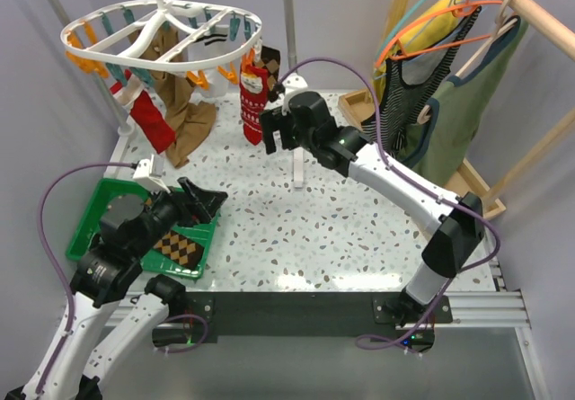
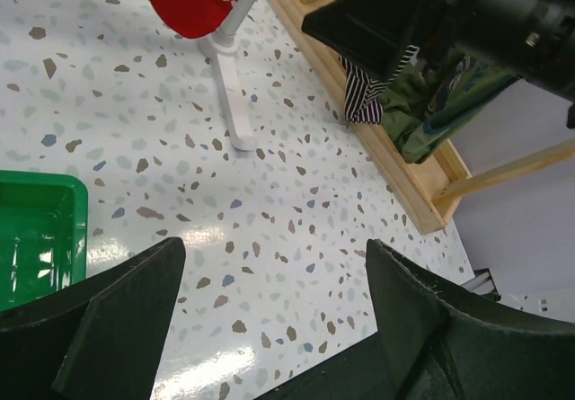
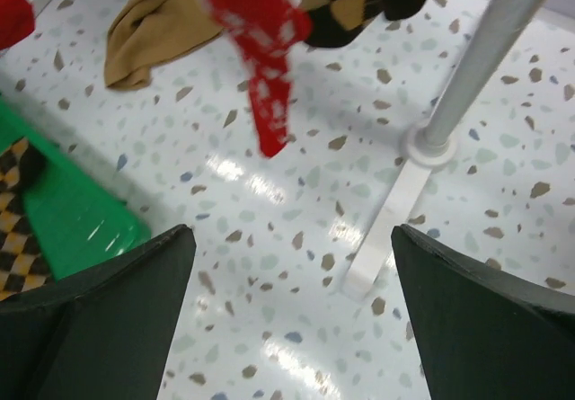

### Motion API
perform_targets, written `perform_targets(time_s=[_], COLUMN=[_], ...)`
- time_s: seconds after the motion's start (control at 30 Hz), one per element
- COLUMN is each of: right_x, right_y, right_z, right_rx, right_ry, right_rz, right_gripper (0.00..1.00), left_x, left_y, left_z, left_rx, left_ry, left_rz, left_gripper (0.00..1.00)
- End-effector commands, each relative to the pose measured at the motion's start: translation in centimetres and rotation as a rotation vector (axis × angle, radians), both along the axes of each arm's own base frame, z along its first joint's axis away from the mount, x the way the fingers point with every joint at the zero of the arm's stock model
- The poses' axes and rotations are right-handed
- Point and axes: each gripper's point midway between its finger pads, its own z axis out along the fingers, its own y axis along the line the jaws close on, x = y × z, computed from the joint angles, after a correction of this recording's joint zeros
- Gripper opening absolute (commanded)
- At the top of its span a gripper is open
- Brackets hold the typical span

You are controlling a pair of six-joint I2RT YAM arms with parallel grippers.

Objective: Remove the socks clipped to the hanger

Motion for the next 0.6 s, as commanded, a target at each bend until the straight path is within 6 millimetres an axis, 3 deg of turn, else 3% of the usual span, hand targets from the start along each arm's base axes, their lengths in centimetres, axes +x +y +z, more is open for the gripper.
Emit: perform_targets(time_s=[0.0, 0.1, 0.13, 0.2, 0.37, 0.4, 0.47, 0.5, 0.57], right_x=[3.5, 4.8, 5.1, 5.5, 7.3, 7.7, 9.0, 9.5, 10.5], right_y=[1.1, 2.8, 3.5, 4.8, 6.4, 6.5, 6.7, 6.6, 6.4], right_z=[1.9, 2.0, 1.3, 1.9, 1.2, 1.1, 0.3, 0.0, -0.7], right_rx=[0.080, 0.141, 0.152, 0.206, 0.273, 0.274, 0.263, 0.257, 0.227], right_ry=[-0.082, -0.118, -0.117, -0.158, -0.205, -0.209, -0.207, -0.205, -0.187], right_rz=[0.070, 0.175, 0.201, 0.254, 0.247, 0.235, 0.190, 0.172, 0.129], right_gripper=[0.95, 0.93, 0.91, 0.84, 0.74, 0.61, 0.45, 0.25, 0.13], left_x=[0.3, 0.5, 0.6, 0.6, 0.6, 0.7, 0.6, 0.6, 0.5], left_y=[-1.0, -1.2, -1.3, -1.5, -1.8, -1.7, -1.7, -1.7, -1.7], left_z=[1.0, 1.0, 0.9, 1.1, 0.7, 0.8, 0.7, 0.8, 0.8], left_rx=[-0.009, -0.005, -0.001, -0.001, 0.002, 0.004, 0.006, 0.005, 0.006], left_ry=[-0.058, -0.060, -0.058, -0.060, -0.048, -0.050, -0.047, -0.046, -0.045], left_rz=[-0.058, -0.066, -0.069, -0.079, -0.095, -0.094, -0.092, -0.092, -0.095], left_gripper=[0.89, 0.90, 0.90, 0.90, 0.88, 0.88, 0.88, 0.87, 0.85])
